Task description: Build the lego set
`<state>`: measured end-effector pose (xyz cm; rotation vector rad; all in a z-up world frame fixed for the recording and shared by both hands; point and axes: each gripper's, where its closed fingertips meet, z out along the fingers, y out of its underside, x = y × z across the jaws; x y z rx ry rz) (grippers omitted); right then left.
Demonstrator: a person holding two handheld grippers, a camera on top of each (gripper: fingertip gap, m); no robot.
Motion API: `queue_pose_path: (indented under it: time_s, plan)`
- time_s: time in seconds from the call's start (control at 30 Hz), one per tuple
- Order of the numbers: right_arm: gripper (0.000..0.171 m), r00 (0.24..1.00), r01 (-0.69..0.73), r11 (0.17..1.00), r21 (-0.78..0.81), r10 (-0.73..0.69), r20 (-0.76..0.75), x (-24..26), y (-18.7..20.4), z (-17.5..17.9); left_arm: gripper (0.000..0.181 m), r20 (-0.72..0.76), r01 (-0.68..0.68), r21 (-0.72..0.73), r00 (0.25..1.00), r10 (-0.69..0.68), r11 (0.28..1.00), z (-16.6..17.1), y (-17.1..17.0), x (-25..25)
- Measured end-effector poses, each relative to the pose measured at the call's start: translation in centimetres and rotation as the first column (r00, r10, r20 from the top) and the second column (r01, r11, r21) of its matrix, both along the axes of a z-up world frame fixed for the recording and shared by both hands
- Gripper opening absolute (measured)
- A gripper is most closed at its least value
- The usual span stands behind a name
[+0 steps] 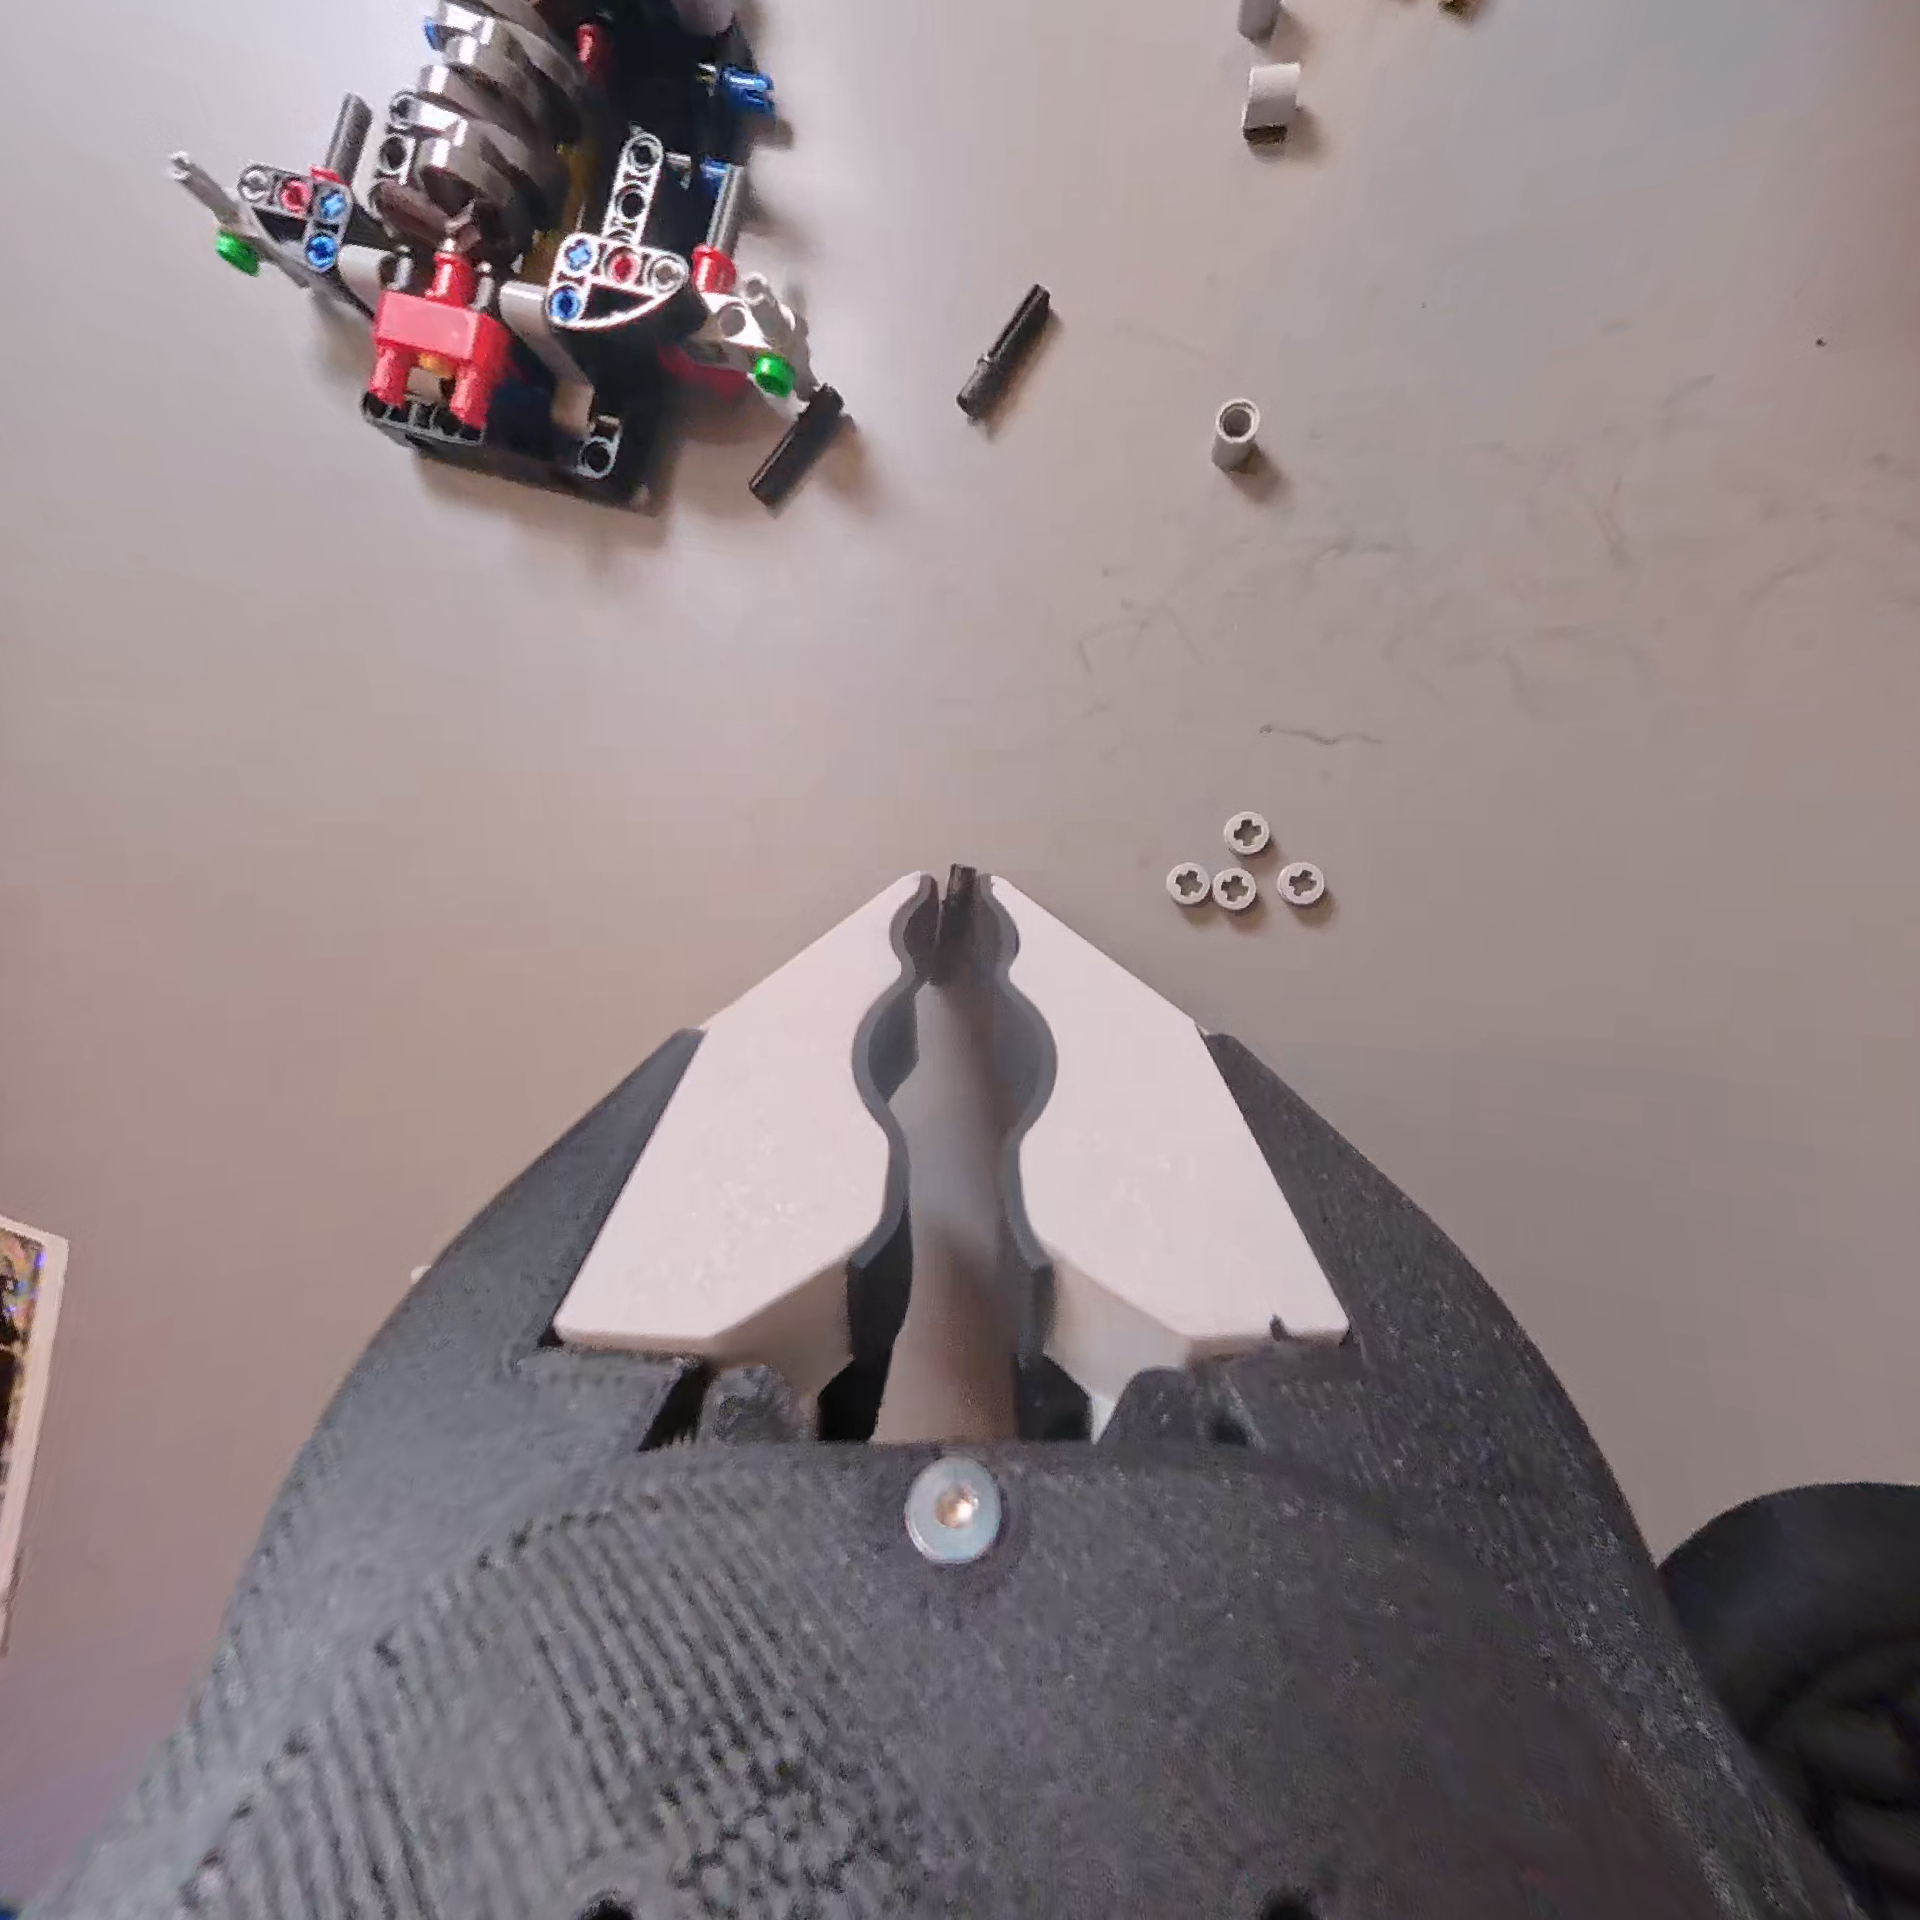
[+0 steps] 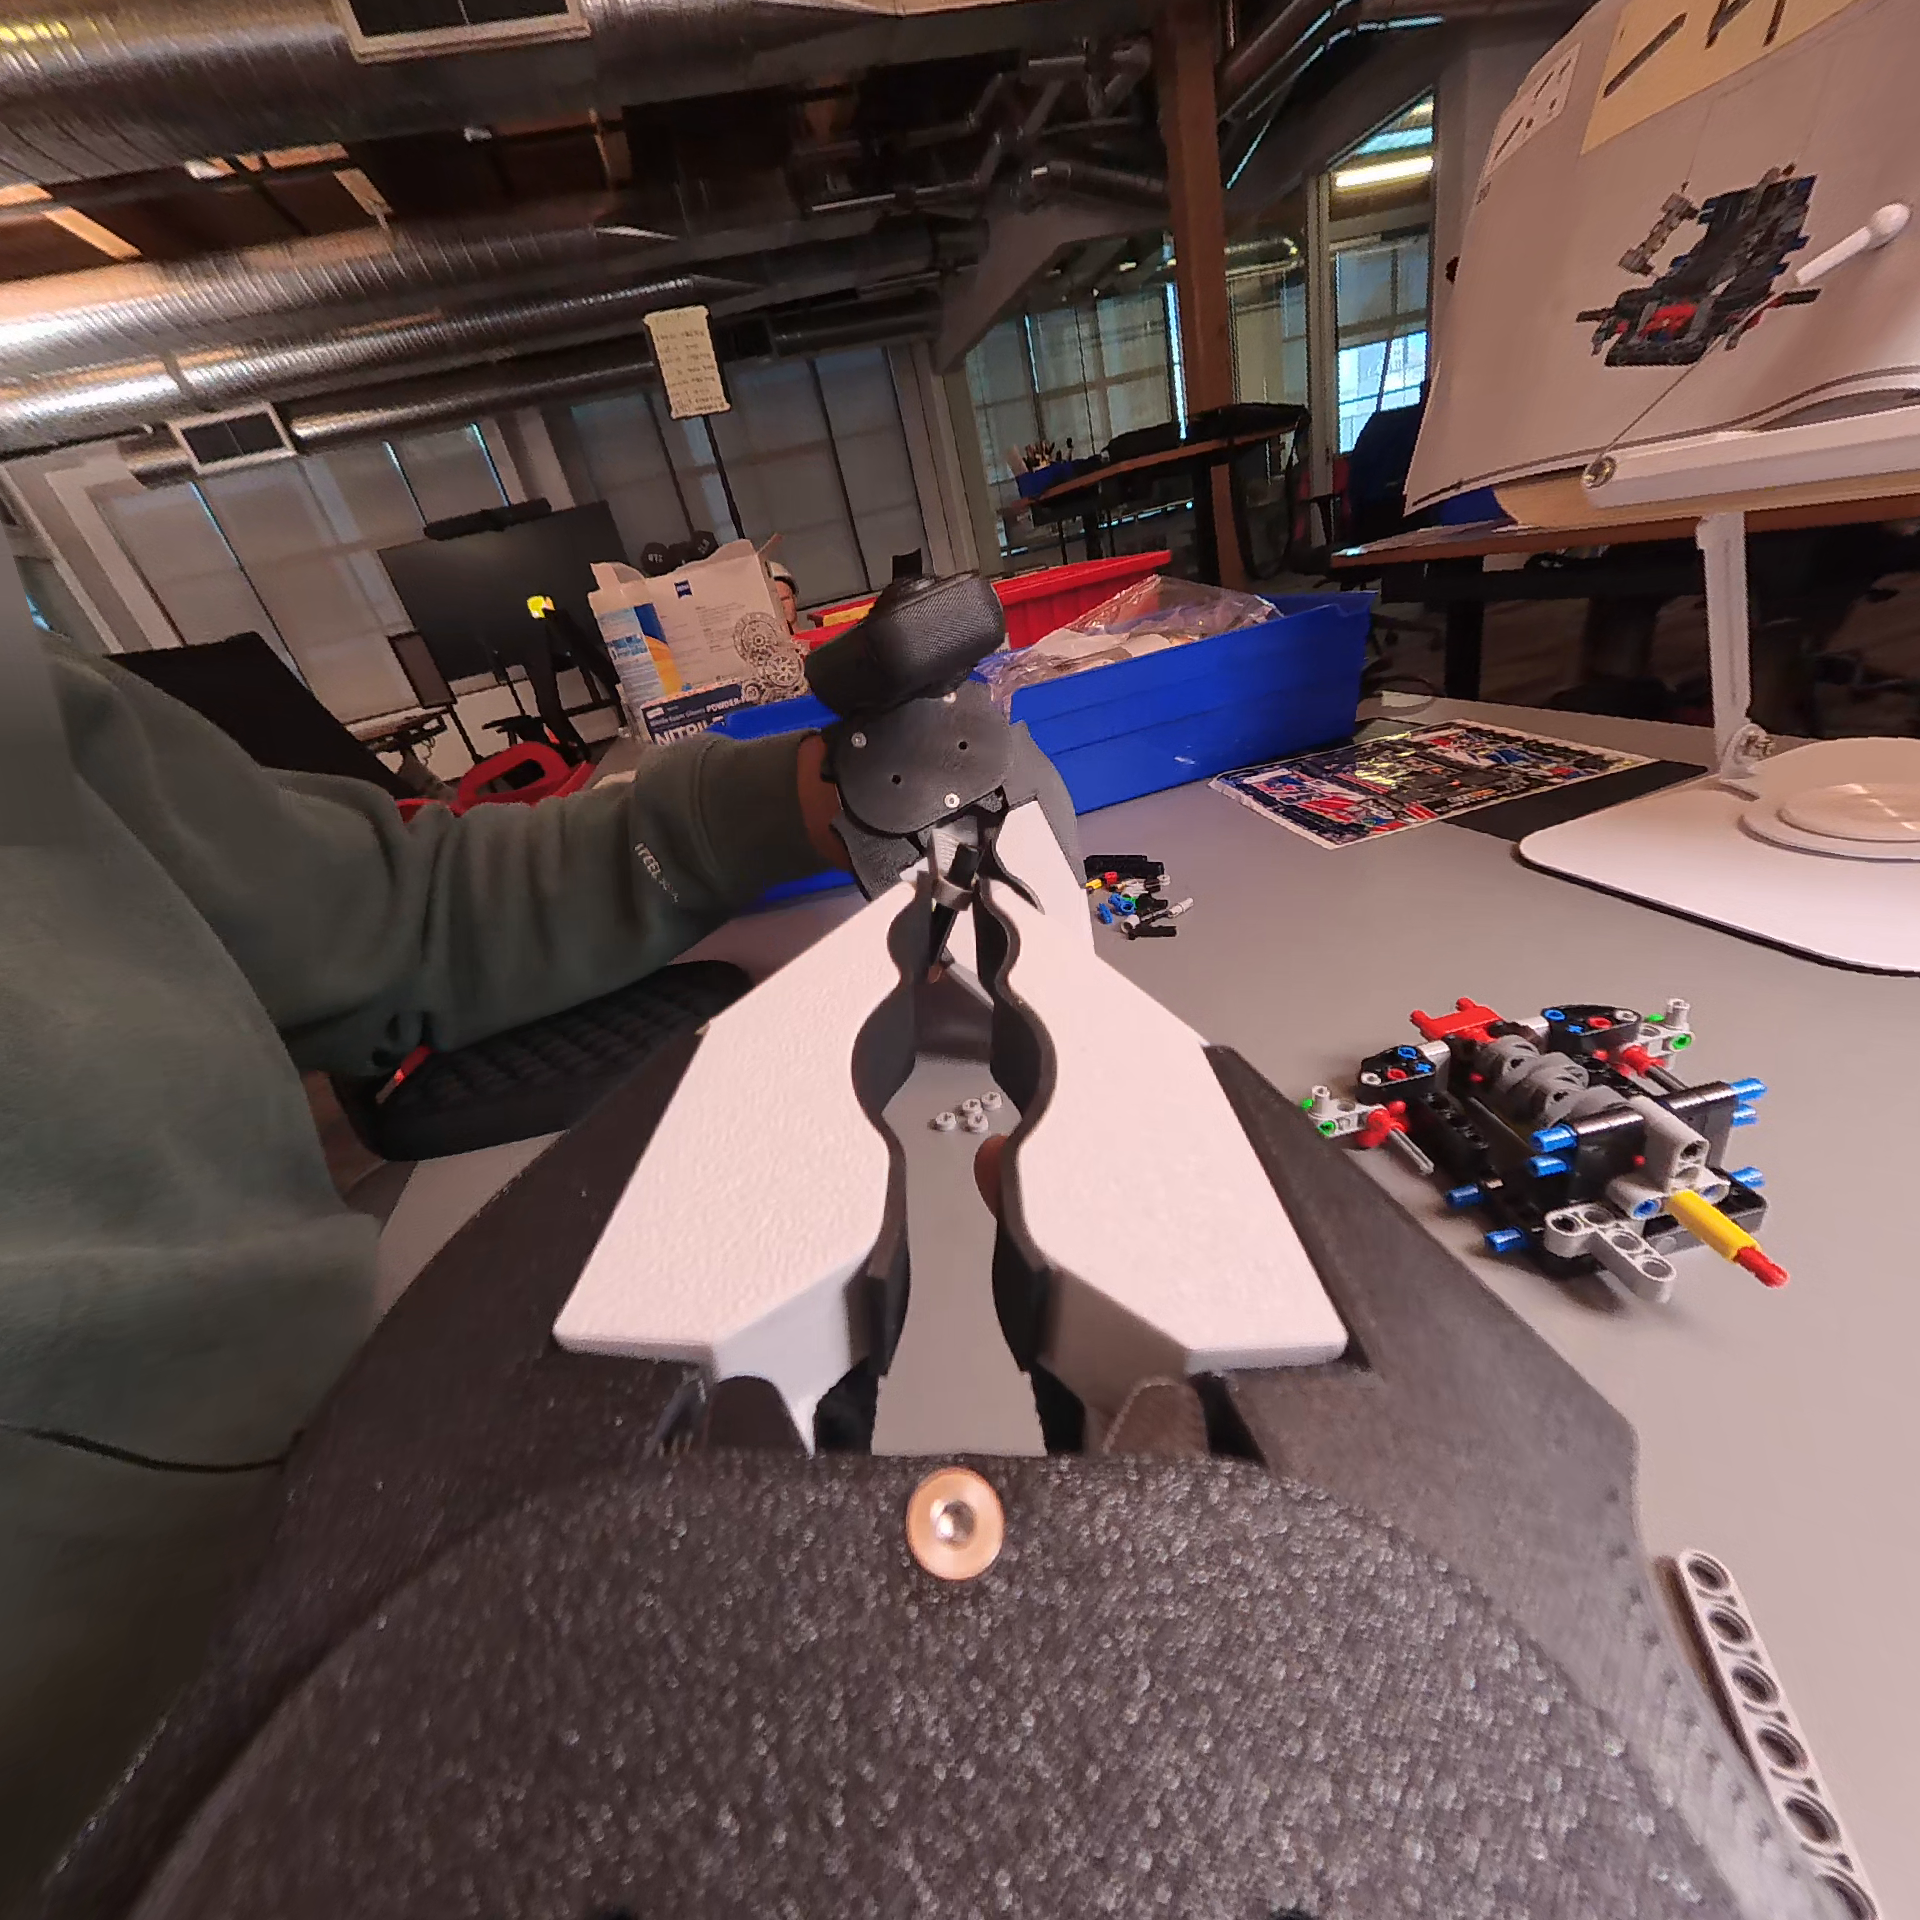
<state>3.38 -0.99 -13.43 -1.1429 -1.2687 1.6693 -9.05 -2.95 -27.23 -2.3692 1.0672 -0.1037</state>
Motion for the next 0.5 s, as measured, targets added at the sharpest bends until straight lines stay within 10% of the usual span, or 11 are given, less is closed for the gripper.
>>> queue_pose_path:
  time_s: [0.03,0.23,0.33,0.5]
  plan:
    - [0.005,1.0,-0.001,1.0,0.006,0.001,0.004,0.0,0.0,-0.1,0.004,-0.011,0.012,-0.008,1.0,-0.012,1.0,0.0,0.1,0.1]
    - [0.005,1.0,-0.003,0.993,0.114,0.0,0.023,0.0,-0.4,-0.9,0.002,0.035,0.018,0.036,0.999,-0.019,0.999,0.3,1.0,0.7]
    - [0.005,1.0,-0.009,0.982,0.19,0.005,0.018,0.1,-1.0,-1.2,0.001,0.309,-0.055,0.15,0.951,0.006,0.987,3.2,2.0,2.4]
    - [0.005,0.999,-0.016,0.979,0.201,0.026,-0.044,0.4,-1.8,-0.2,0.001,0.903,-0.217,0.249,0.404,-0.146,0.944,14.5,1.2,5.6]
